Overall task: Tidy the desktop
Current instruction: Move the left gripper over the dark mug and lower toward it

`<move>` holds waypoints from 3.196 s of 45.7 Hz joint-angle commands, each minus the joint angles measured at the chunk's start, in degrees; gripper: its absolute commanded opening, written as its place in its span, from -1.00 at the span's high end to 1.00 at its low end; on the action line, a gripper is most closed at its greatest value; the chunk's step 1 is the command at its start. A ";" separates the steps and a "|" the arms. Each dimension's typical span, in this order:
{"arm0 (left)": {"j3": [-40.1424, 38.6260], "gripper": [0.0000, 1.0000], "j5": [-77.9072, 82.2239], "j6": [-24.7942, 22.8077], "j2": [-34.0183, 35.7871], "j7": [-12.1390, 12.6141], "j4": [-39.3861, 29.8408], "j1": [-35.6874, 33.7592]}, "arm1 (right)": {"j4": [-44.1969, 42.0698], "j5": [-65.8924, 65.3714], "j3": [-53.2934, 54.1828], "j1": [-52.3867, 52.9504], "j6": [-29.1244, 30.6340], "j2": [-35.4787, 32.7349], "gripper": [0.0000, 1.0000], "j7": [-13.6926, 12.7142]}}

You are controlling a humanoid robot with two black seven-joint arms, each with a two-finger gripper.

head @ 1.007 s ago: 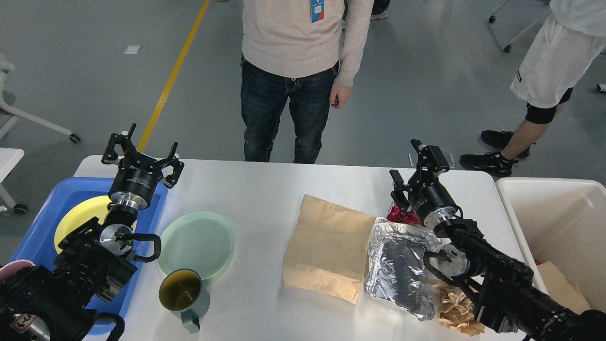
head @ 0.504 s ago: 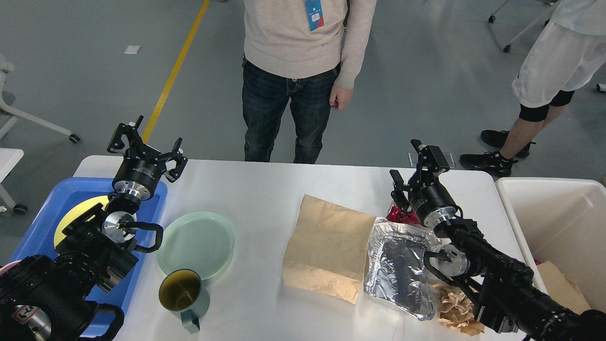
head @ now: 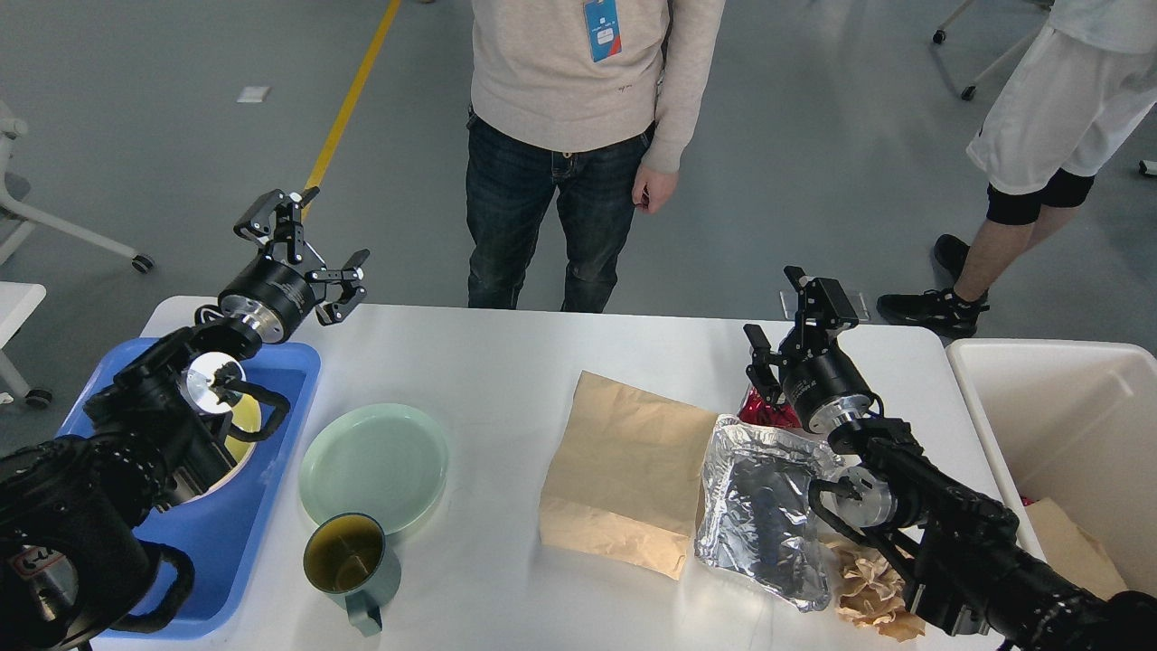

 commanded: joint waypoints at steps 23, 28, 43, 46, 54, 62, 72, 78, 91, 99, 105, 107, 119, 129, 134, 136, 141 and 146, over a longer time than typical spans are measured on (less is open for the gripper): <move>47.29 -0.93 6.49 0.91 2.64 0.29 -0.20 -4.59 | 0.00 0.02 0.00 0.00 0.00 0.00 -1.00 0.08; 58.54 -0.93 12.90 -0.41 2.82 0.29 -0.20 -5.91 | 0.00 0.02 0.00 0.00 0.00 0.00 -1.00 -0.01; 78.14 -0.93 18.45 -14.89 4.22 0.20 -9.85 -15.22 | 0.00 0.02 0.00 0.00 0.00 0.00 -1.00 0.08; 84.38 -0.93 18.45 -18.67 4.93 -0.33 -16.52 -19.08 | 0.00 0.02 0.00 0.00 0.00 0.00 -1.00 -0.01; 95.90 -0.93 18.37 -18.67 4.40 -0.07 -30.24 -28.14 | 0.00 0.02 0.00 0.00 0.00 0.00 -1.00 -0.01; 104.69 -0.93 18.28 -18.67 3.26 -0.15 -39.48 -35.52 | 0.00 -0.06 0.00 0.00 0.00 0.00 -1.00 0.08; 112.96 -0.93 18.28 -18.67 -0.08 -0.07 -46.07 -40.19 | 0.00 0.02 0.00 0.00 0.00 0.00 -1.00 -0.01; 114.28 -0.93 18.37 -18.67 -0.26 0.02 -51.07 -43.44 | 0.00 0.02 0.00 0.00 0.00 0.00 -1.00 -0.01; 115.60 -0.93 18.45 -18.67 -2.10 0.11 -53.90 -49.07 | 0.00 0.02 0.00 0.00 0.00 0.00 -1.00 -0.01; 115.25 -0.93 18.37 -18.67 -8.07 0.11 -54.43 -45.74 | 0.00 0.02 0.00 0.00 0.00 0.00 -1.00 -0.01; 114.55 -0.93 18.28 -18.67 -10.19 0.20 -54.51 -41.52 | 0.00 0.02 0.00 0.00 0.00 0.00 -1.00 0.08; 114.55 -0.93 18.28 -18.67 -10.36 0.20 -54.43 -40.11 | 0.00 -0.06 0.00 0.00 0.00 0.00 -1.00 -0.01; 115.16 -0.93 18.45 -18.67 -9.84 0.29 -54.16 -36.50 | 0.00 0.02 0.00 0.00 0.00 0.00 -1.00 -0.01; 115.43 -0.92 18.54 -18.67 -10.19 0.37 -52.58 -33.51 | 0.00 0.02 0.00 0.00 0.00 0.00 -1.00 -0.01; 115.43 -0.88 18.54 -18.67 -10.01 0.29 -51.97 -33.51 | 0.00 0.02 0.00 0.00 0.00 0.00 -1.00 -0.01; 115.43 -0.86 18.54 -18.67 -10.01 0.29 -51.79 -33.42 | 0.00 0.02 0.00 0.00 0.00 0.00 -1.00 -0.01; 115.43 -0.80 18.54 -18.67 -10.01 0.29 -50.82 -33.34 | 0.00 0.02 0.00 0.00 0.00 0.00 -1.00 -0.01; 115.43 -0.72 18.54 -18.67 -10.10 0.29 -50.21 -32.37 | 0.00 0.02 0.00 0.00 0.00 0.00 -1.00 -0.01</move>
